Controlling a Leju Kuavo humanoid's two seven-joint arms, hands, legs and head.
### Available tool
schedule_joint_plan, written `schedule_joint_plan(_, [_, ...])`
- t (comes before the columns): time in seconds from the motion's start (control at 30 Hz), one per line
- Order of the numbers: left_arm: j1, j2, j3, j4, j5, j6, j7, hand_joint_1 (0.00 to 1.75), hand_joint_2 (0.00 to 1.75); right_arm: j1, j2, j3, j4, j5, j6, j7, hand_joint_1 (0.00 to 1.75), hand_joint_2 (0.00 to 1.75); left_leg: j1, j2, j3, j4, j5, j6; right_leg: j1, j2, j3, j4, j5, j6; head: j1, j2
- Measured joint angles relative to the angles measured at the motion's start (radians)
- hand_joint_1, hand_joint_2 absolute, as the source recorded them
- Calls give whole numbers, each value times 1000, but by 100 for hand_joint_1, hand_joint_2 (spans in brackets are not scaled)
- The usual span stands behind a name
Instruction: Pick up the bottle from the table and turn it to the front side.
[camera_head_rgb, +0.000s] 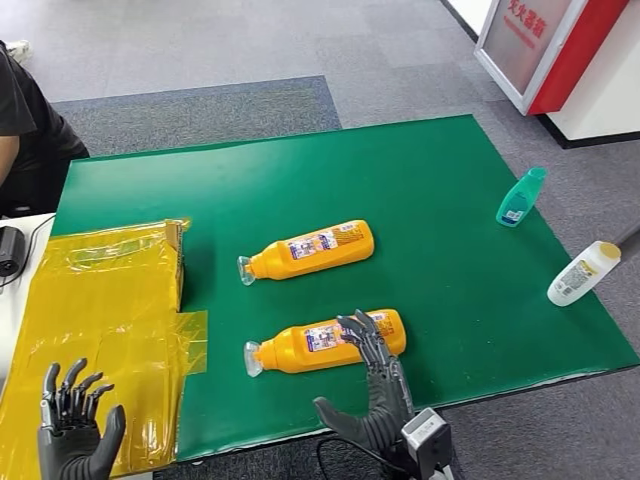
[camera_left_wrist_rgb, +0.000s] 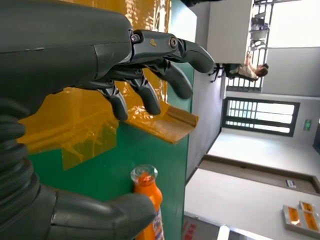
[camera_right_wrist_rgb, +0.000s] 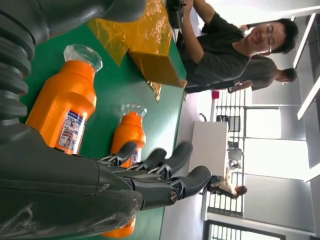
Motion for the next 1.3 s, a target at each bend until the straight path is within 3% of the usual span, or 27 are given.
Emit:
schedule_joint_plan(0.13, [-12, -8, 59, -13, 6, -6, 0, 0, 175, -11, 0, 14, 13, 48, -104, 8, 0, 175, 0, 0, 0, 0, 0, 0, 0, 0, 0, 0, 0, 0, 0, 0])
schedule_joint_plan(0.37, [-22, -22, 103, -31, 4, 10, 0, 0, 175, -15, -3, 29, 23, 106, -181, 32, 0, 175, 0, 0, 0, 0, 0, 0, 0, 0, 0, 0, 0, 0, 0, 0])
schedule_joint_plan(0.5, [-23, -29, 111, -39, 0, 20, 0, 0, 175, -27, -16, 49, 13, 224, -290, 98, 0, 175, 0, 0, 0, 0, 0, 0, 0, 0, 0, 0, 0, 0, 0, 0])
schedule_joint_plan(0.63, [-23, -46, 131, -30, -26, -33, 0, 0, 175, -40, -50, 74, -14, 469, -373, 242, 0, 175, 0, 0, 0, 0, 0, 0, 0, 0, 0, 0, 0, 0, 0, 0])
schedule_joint_plan(0.93, [-20, -50, 147, 36, -95, -171, 0, 0, 175, -118, -161, 86, -12, 729, -274, 507, 0, 175, -1, 0, 0, 0, 0, 0, -1, 0, 1, 0, 1, 1, 0, 0])
schedule_joint_plan(1.17, [-22, -30, 130, 73, -74, -182, 0, 0, 175, -208, -223, 87, 34, 758, -101, 600, 0, 175, -1, 0, 0, 0, 0, 0, -1, 0, 1, 0, 1, 1, 0, 0])
schedule_joint_plan(1.3, [-23, -14, 111, 88, -74, -171, 0, 0, 175, -252, -250, 87, 63, 757, -59, 610, 0, 175, -1, 0, 0, 0, 0, 0, -1, 0, 1, 0, 1, 1, 0, 0])
